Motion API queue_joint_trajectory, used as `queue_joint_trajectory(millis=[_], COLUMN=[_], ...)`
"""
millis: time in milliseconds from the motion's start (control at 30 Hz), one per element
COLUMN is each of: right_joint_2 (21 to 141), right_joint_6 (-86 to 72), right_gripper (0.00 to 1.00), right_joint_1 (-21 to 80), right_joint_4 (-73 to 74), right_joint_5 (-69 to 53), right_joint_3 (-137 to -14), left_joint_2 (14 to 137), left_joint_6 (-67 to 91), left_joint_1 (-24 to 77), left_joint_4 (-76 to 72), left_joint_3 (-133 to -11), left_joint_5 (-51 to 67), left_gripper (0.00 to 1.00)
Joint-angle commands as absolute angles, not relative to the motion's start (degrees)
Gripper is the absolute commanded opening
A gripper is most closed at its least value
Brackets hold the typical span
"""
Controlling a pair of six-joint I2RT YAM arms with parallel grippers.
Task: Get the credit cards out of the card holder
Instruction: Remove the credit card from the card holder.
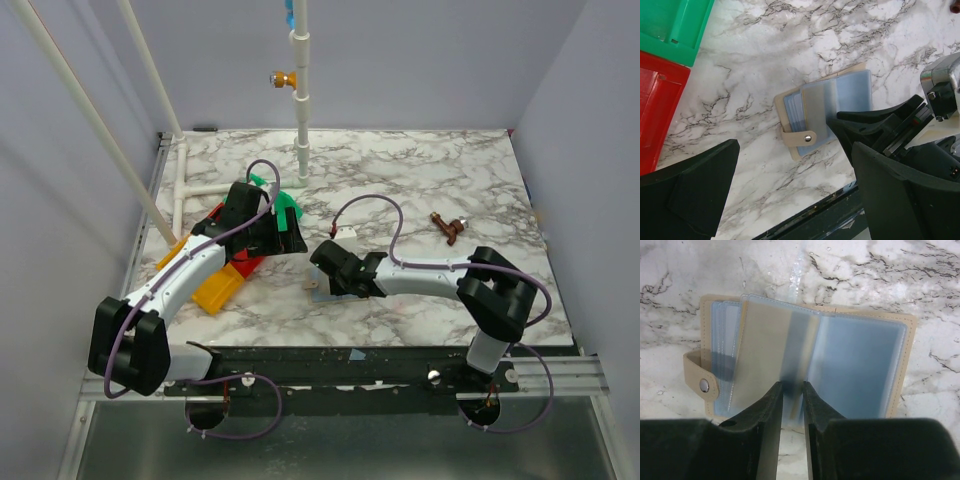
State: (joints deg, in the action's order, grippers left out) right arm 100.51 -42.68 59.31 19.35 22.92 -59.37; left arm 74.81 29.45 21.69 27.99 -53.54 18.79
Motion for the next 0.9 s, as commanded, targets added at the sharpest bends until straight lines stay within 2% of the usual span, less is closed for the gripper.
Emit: queue_joint_trajectory(millis=[0, 367, 700, 867], right_joint_2=[100.38, 99.16, 97.03, 95.31], right_joint_6=[-44.12, -45.53, -46.52, -47.0], right_gripper=[0.23, 0.21, 0.18, 0.18], right_joint_1=[59.74, 59.11, 57.11, 55.67], right_joint_4=[20.65, 20.59, 15.99, 12.71], right_joint_5=[25.72, 25.84, 21.07, 18.03], right_joint_3=[-57.25, -55.13, -50.91, -48.07], left_joint_2=[75.23, 76.05, 80.55, 84.31], left_joint_6=[29.71, 31.5, 42.54, 47.64], left_joint_1=[21.42, 23.14, 26.41, 27.4], left_joint_4=[26.55, 24.69, 11.73, 5.84], left_joint_3=[-53.0, -52.87, -50.88, -49.7], left_joint_5=[20.52, 24.08, 35.46, 37.34], left_gripper=[0.99, 0.99, 0.99, 0.99])
